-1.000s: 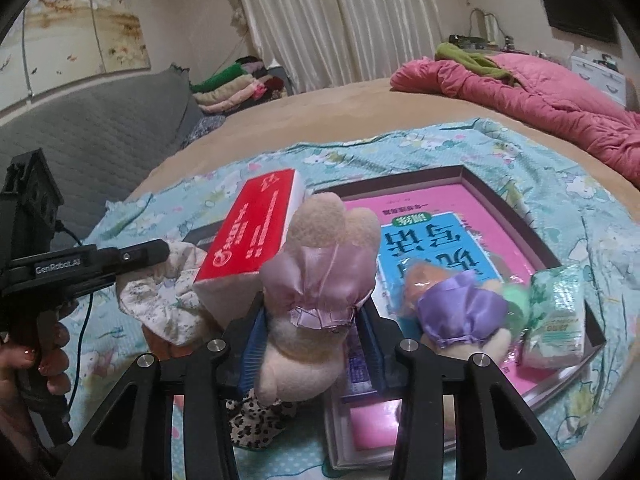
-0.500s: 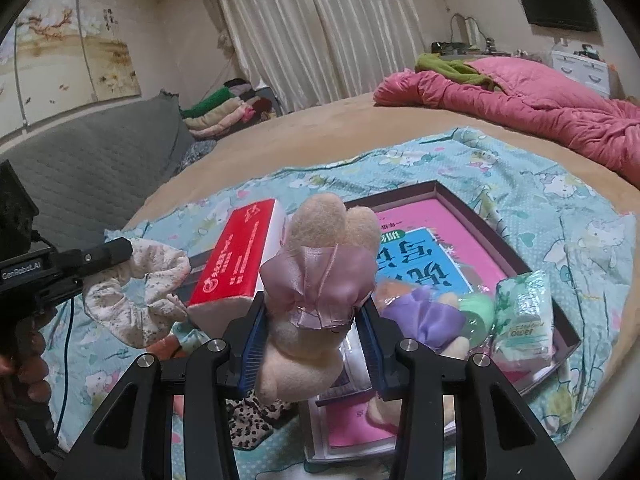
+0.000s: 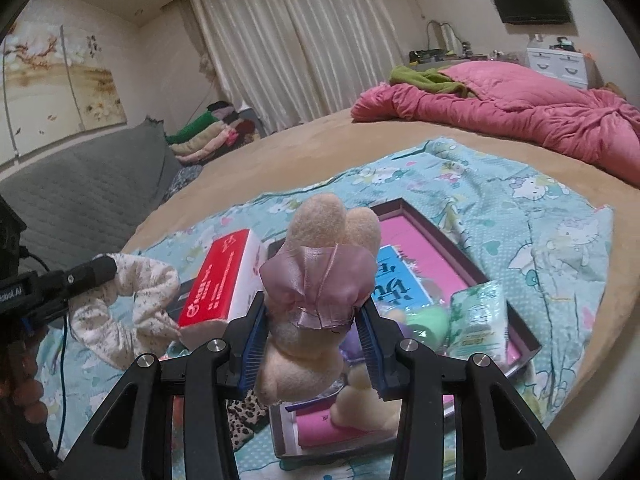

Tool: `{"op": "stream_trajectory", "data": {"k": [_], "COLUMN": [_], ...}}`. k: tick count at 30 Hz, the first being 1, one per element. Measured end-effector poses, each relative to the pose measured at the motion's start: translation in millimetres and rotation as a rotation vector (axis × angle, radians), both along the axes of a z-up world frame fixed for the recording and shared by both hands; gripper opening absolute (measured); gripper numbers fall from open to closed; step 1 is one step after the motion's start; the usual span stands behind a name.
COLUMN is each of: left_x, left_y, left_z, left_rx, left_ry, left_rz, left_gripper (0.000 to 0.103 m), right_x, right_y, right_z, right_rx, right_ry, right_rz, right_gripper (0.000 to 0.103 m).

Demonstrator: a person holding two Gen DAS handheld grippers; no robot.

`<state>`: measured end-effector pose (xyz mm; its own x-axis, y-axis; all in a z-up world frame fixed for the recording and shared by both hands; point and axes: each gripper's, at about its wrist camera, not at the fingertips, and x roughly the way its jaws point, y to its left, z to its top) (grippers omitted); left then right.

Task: Organize soft objects
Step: 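Lift the scrunchie and the bunny toward the pink book box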

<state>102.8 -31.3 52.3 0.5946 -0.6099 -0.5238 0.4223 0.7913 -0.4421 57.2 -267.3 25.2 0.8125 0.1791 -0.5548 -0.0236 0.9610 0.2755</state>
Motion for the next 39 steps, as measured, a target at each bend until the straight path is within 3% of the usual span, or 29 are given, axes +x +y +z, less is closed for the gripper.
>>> {"op": "stream_trajectory", "data": {"k": [30,39], "left_x": [-25.4,-24.0], "left_y": [-62.5,-81.8], "left_z": [10.6,3.7], "left_rx": [0.029,0.054], "left_ry": [0.000,0.027], "left_rz": [-0.076,-0.090], "left_gripper": [0.011,0.011], "right_x": [-12.6,-16.3], "right_y": [-46.4,-51.2], "right_z": [12.1,14.3], "right_rx": [0.081,0.037], "right_ry": [-0.040,-0.032], "right_rz": [-0.075,-0.089], "right_gripper": [0.044,0.044]}}
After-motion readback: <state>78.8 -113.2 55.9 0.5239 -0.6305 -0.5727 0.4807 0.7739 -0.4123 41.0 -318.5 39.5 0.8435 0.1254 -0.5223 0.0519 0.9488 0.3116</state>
